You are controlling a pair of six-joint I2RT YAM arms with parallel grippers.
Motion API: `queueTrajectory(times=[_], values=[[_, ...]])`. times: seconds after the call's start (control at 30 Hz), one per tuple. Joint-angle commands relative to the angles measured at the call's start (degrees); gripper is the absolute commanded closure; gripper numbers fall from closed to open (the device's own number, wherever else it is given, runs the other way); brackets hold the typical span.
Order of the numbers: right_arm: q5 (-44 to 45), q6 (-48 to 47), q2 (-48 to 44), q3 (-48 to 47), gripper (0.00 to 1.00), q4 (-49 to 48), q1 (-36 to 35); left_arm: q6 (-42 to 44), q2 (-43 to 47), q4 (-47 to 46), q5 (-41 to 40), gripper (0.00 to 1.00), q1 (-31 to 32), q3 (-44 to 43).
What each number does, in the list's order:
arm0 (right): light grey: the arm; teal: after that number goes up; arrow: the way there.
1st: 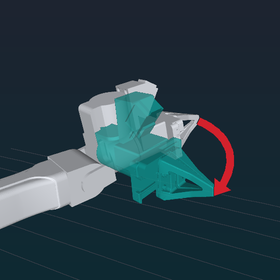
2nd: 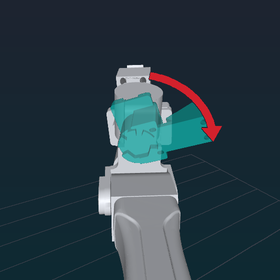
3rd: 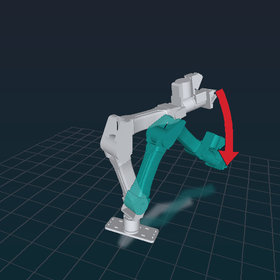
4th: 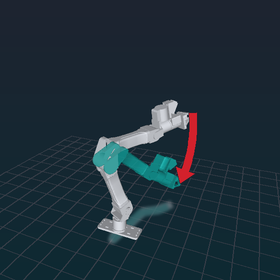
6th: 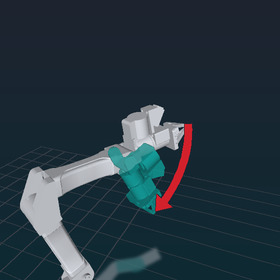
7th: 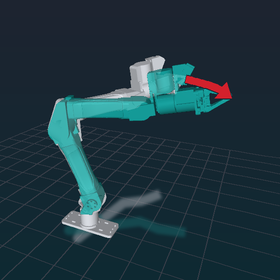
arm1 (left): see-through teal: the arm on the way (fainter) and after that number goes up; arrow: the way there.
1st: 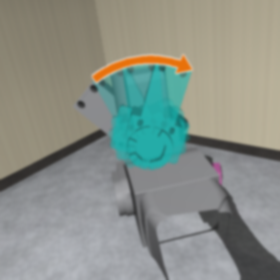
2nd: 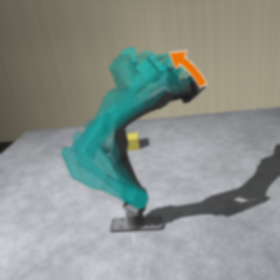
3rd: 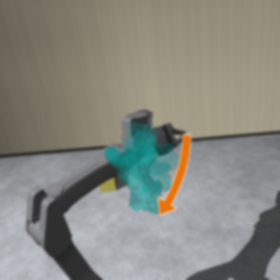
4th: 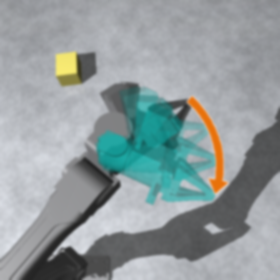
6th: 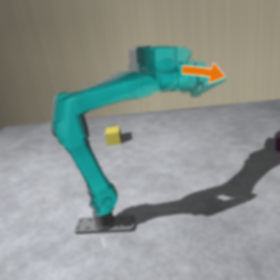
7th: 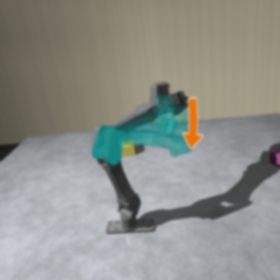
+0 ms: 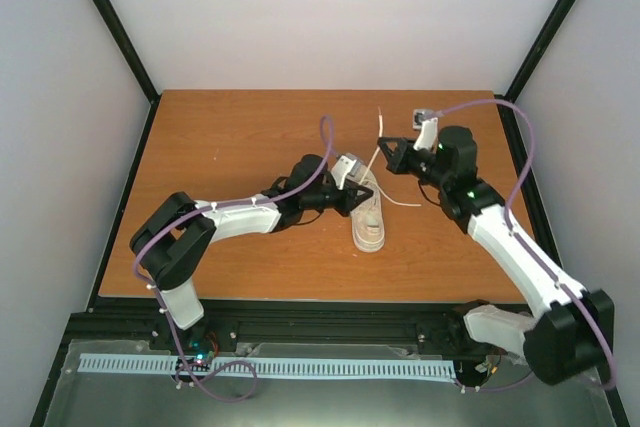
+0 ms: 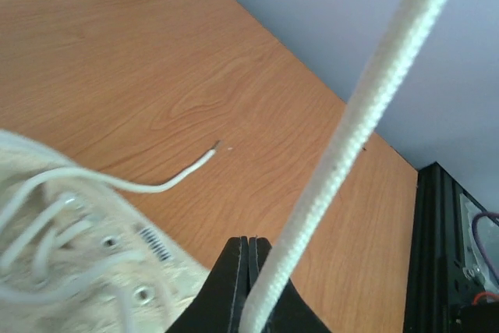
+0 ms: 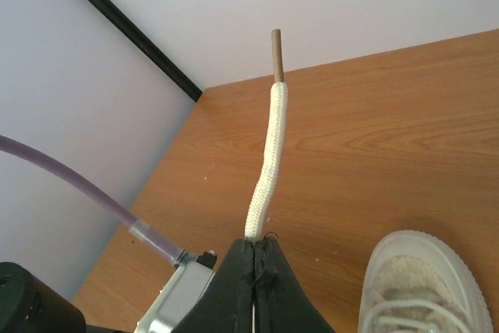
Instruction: Tie the shoes
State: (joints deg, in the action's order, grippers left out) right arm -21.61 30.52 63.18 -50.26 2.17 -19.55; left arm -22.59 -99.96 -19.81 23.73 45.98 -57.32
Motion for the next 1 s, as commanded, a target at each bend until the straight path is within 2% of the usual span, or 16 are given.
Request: queueTrajectory(times=[0.0, 0.13, 0.17, 0.2, 0.27, 0.33, 0.4, 0.57, 0.67, 0.83, 0.97], values=[[1.1, -5.8, 9.3, -6.7, 0.97, 3.2, -2.8, -6.4, 1.1, -6.2, 3.6, 0.99, -4.9, 2.8], [3.8, -8.2, 20.1, -12.8, 0.97, 5.0, -7.2, -8.0, 1.5, -6.0, 4.1, 0.99, -6.7, 4.1], [4.8, -8.5, 22.4, -14.5, 0.94, 5.7, -8.1, -8.3, 1.9, -6.0, 3.6, 0.99, -7.0, 4.7], [5.2, -8.5, 24.8, -16.1, 0.79, 6.5, -8.6, -8.6, 2.2, -5.8, 2.9, 0.99, -7.2, 5.3], [6.6, -7.8, 27.9, -18.4, 0.40, 8.1, -8.7, -9.4, 2.5, -5.4, 1.7, 0.99, -7.7, 6.1], [9.3, -8.1, 28.3, -18.8, 0.23, 9.4, -8.6, -10.7, 2.2, -5.5, 1.7, 0.99, -8.1, 6.5], [11.9, -8.1, 26.3, -16.8, 0.17, 9.7, -7.8, -11.4, 2.1, -5.7, 1.9, 0.99, -8.2, 6.8], [13.4, -6.6, 18.1, -6.0, 0.15, 11.6, 0.2, -12.0, 2.6, -5.2, 0.3, 0.99, -8.4, 7.1], [15.1, -7.9, 15.3, 1.1, 0.18, 12.9, 3.5, -11.4, 2.6, -3.8, 0.2, 0.99, -8.5, 6.5], [15.5, -8.9, 15.4, 8.2, 0.28, 12.3, 4.5, -10.0, 2.9, -1.5, -0.2, 0.99, -8.9, 6.2], [13.1, -12.2, 19.8, 8.1, 0.38, 11.9, 4.5, -9.9, 3.4, -0.9, -0.1, 0.99, -9.1, 5.9]])
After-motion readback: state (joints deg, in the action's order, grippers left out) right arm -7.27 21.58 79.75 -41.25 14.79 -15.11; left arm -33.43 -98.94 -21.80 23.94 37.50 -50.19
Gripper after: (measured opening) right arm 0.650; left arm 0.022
